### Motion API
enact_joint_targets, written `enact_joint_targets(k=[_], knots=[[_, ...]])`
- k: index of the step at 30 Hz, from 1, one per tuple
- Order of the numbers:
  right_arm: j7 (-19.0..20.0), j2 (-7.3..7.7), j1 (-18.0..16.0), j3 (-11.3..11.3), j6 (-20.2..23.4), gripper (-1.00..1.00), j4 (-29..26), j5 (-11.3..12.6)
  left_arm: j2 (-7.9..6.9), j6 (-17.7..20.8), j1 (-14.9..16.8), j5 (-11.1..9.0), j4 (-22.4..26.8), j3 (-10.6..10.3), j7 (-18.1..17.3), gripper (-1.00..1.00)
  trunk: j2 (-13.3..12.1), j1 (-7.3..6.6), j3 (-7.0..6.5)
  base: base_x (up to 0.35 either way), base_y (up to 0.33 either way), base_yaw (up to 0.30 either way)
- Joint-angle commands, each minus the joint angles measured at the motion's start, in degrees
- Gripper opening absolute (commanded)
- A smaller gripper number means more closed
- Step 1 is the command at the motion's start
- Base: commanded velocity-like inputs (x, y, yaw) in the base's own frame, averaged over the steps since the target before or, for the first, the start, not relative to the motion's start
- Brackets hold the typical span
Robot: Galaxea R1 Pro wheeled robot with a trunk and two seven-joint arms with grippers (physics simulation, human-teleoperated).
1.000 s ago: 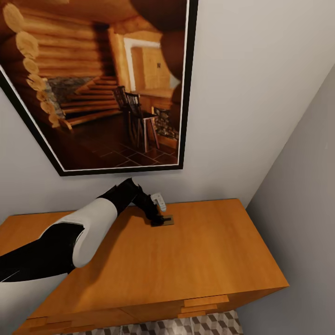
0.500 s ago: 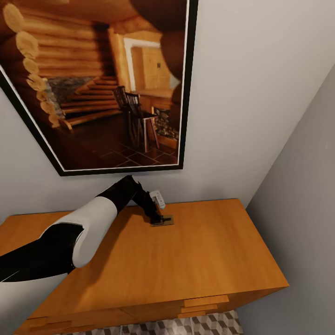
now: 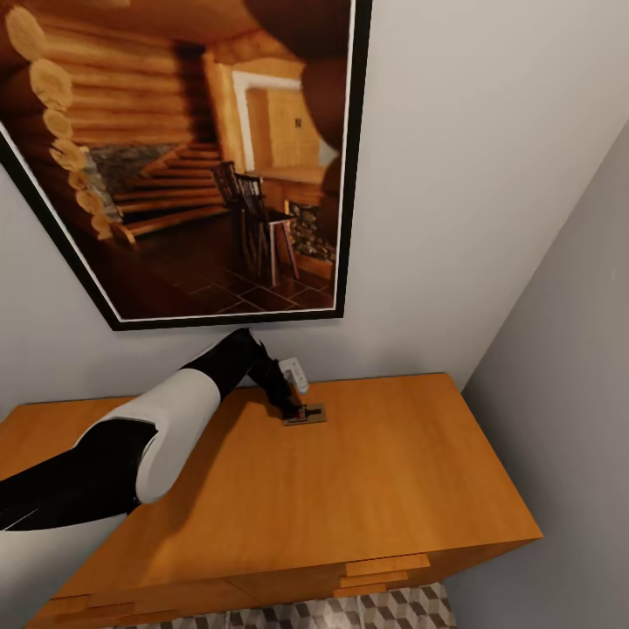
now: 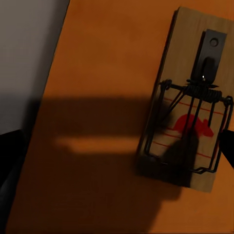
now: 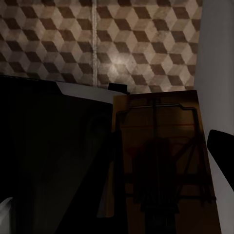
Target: Take the four mousetraps from the cabinet in the bathroom and place them on the bathroom floor. Make sure all four end up on the same floor surface, and ensure that at least two of them are either under or directly next to the same bathroom sink.
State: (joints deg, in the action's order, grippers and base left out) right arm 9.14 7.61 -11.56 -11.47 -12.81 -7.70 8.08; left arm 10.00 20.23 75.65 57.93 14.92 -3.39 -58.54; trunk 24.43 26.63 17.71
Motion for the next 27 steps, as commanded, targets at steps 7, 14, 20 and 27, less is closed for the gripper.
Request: enact_joint_targets(k=[7, 14, 20, 27], knots=[[0.17, 0.03, -0.02, -0.4, -0.2, -1.0, 0.05, 0.62, 0.0, 2.41, 0.03, 0.56, 1.1, -4.7, -0.31, 1.0, 0.1, 0.03, 0.1, 0.0, 0.0, 0.0], [0.17, 0.03, -0.04, -0.4, -0.2, -1.0, 0.05, 0.62, 0.0, 2.9, 0.03, 0.66, 1.75, -6.36, -0.34, 1.0, 0.1, 0.03, 0.1, 0.0, 0.0, 0.0], [0.17, 0.03, -0.05, -0.4, -0.2, -1.0, 0.05, 0.62, 0.0, 2.96, 0.03, 0.68, 1.94, -6.57, -0.34, 1.0, 0.1, 0.03, 0.1, 0.0, 0.0, 0.0], [0.17, 0.03, -0.05, -0.4, -0.2, -1.0, 0.05, 0.62, 0.0, 2.97, 0.03, 0.64, 2.4, -6.62, -0.34, 1.0, 0.1, 0.03, 0.1, 0.0, 0.0, 0.0]])
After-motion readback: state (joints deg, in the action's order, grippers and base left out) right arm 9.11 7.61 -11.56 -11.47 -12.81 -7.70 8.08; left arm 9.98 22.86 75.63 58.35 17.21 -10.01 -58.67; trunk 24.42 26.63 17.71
